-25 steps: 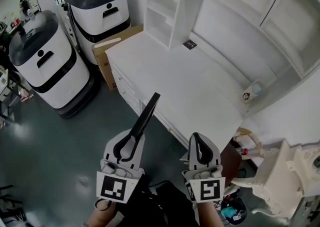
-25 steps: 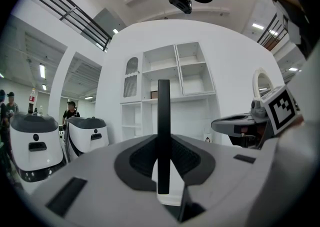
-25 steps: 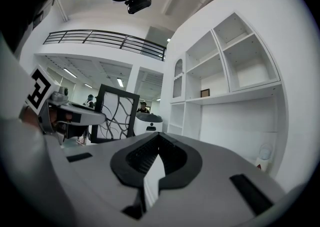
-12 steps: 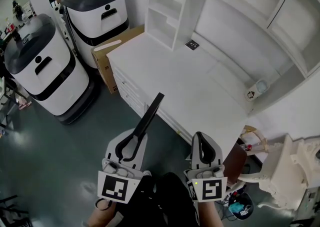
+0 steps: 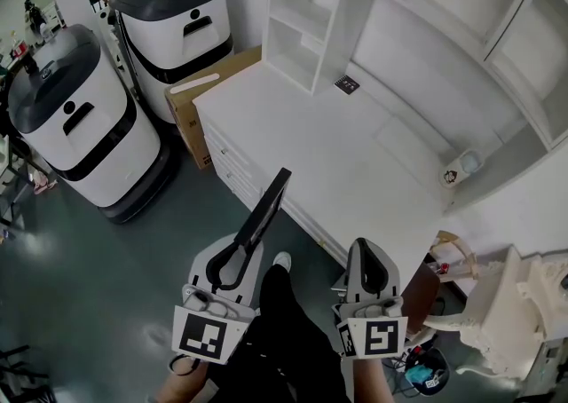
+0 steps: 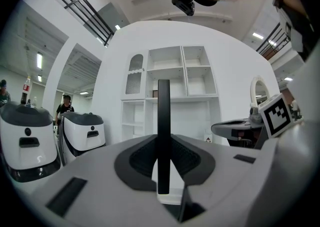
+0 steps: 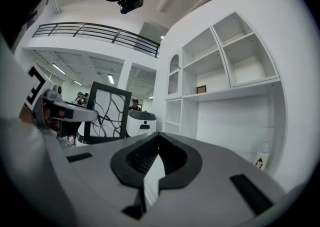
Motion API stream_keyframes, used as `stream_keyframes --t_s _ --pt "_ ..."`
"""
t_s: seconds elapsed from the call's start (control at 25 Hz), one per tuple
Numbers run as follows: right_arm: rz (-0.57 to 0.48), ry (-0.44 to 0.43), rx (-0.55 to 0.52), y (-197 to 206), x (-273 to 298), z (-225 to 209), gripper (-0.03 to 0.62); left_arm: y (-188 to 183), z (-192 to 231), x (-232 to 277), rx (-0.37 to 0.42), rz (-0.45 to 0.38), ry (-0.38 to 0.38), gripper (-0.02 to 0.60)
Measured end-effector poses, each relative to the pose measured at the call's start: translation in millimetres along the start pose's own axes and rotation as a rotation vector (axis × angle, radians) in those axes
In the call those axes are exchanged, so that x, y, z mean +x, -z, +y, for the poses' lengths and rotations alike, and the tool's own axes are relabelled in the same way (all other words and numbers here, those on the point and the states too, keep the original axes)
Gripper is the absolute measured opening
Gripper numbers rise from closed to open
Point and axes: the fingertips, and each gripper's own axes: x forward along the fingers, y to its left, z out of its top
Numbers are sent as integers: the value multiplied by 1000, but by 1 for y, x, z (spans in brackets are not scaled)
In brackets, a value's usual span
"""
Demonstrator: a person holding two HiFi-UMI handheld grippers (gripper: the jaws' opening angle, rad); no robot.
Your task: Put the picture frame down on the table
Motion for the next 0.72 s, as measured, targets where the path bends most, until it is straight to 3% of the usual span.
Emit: stream_keyframes --t_s 0.36,0.72 --pt "-18 -50 -23 -2 51 -2 0 -2 29 31 20 -7 -37 67" --pt "-20 -71 -22 -3 122 -24 0 -5 60 95 26 5 -38 67"
